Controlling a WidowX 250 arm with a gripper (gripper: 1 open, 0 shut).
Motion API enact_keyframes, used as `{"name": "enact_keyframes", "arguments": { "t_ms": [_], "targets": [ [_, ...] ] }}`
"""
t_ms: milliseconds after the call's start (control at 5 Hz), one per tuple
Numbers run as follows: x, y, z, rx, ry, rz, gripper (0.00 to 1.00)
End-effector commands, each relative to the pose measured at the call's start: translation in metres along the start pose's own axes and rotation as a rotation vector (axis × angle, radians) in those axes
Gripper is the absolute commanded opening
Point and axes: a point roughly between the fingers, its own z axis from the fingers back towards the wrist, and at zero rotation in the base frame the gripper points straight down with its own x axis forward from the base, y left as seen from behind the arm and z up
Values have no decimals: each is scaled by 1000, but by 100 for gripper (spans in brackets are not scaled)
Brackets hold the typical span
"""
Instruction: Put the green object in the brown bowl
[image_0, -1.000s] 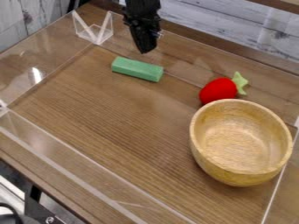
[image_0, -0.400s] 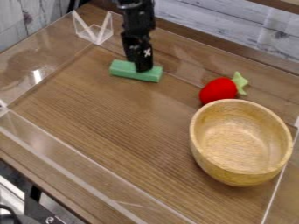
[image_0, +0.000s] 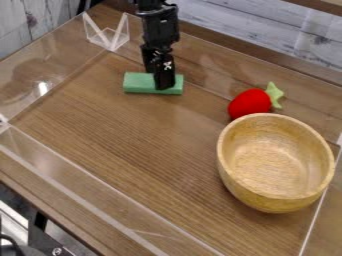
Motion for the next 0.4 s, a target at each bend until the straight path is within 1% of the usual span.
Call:
{"name": "enact_keyframes", "arguments": {
  "t_ms": [0,200],
  "targets": [
    [1,-11,9,19,11,-46,100],
    [-3,-18,7,-2,39,-59,100]
  ]
}}
